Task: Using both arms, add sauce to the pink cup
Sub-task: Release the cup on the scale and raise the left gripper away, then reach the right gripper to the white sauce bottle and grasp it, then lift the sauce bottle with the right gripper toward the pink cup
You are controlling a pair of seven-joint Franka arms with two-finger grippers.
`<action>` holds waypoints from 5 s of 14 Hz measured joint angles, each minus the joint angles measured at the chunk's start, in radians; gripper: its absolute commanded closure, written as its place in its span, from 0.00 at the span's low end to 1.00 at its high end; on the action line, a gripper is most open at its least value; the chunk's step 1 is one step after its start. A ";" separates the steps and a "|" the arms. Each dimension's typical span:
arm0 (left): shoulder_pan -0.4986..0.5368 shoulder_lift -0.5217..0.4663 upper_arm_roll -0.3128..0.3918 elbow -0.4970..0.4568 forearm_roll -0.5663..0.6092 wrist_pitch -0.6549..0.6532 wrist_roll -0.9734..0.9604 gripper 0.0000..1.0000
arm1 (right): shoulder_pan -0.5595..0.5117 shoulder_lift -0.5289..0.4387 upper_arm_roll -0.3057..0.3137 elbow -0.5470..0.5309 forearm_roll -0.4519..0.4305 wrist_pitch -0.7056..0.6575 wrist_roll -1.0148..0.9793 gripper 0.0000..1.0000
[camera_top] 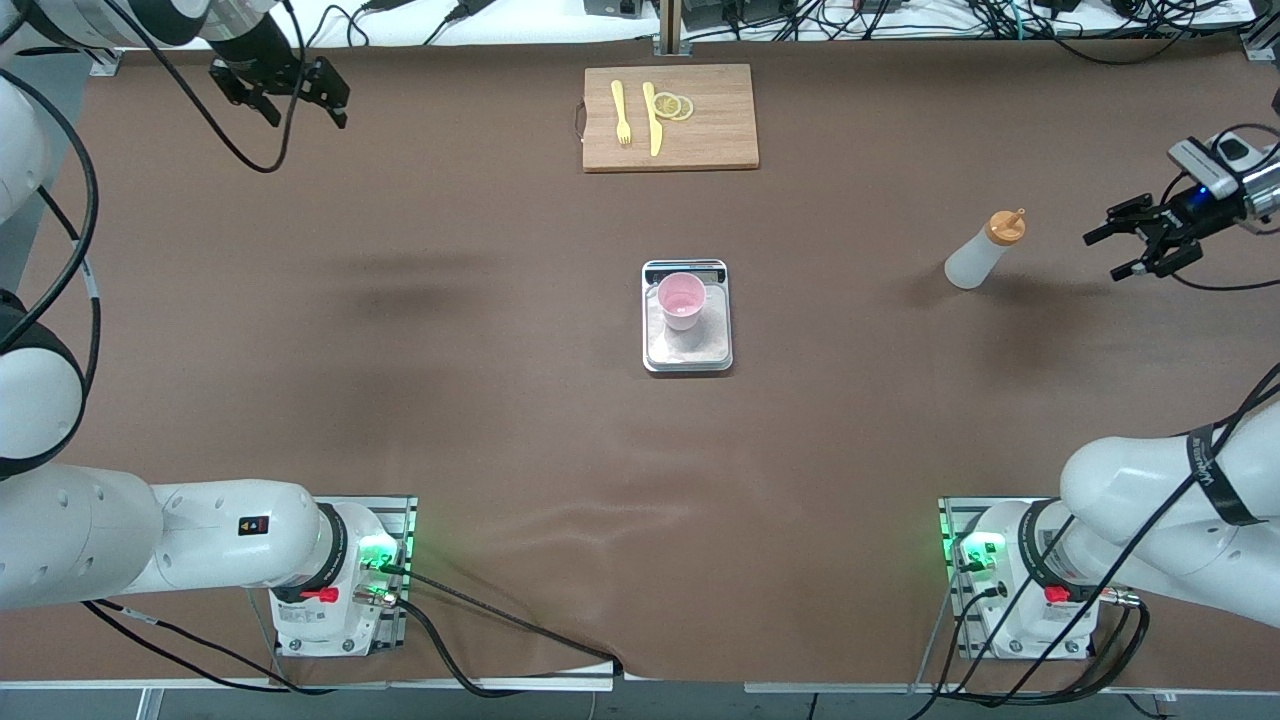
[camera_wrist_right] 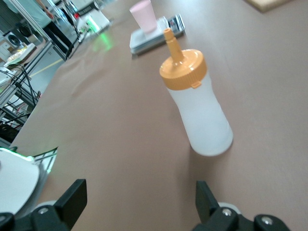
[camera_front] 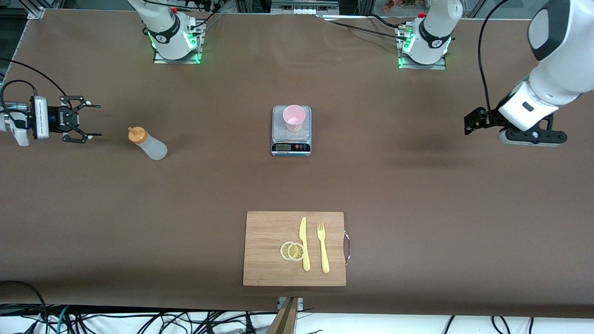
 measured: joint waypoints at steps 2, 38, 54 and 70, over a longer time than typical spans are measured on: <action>0.000 0.000 -0.001 0.015 0.000 -0.028 0.002 0.00 | -0.007 0.041 0.000 -0.025 0.068 0.004 -0.112 0.00; 0.026 0.002 -0.012 0.048 0.000 -0.088 0.001 0.00 | 0.245 0.232 0.029 -0.030 0.476 0.036 -0.367 1.00; 0.026 0.005 -0.012 0.048 0.000 -0.089 0.001 0.00 | 0.559 -0.009 0.029 0.139 0.280 0.307 0.305 1.00; 0.029 0.009 -0.010 0.048 0.000 -0.090 0.001 0.00 | 1.067 -0.021 0.034 0.343 -0.306 0.326 0.949 1.00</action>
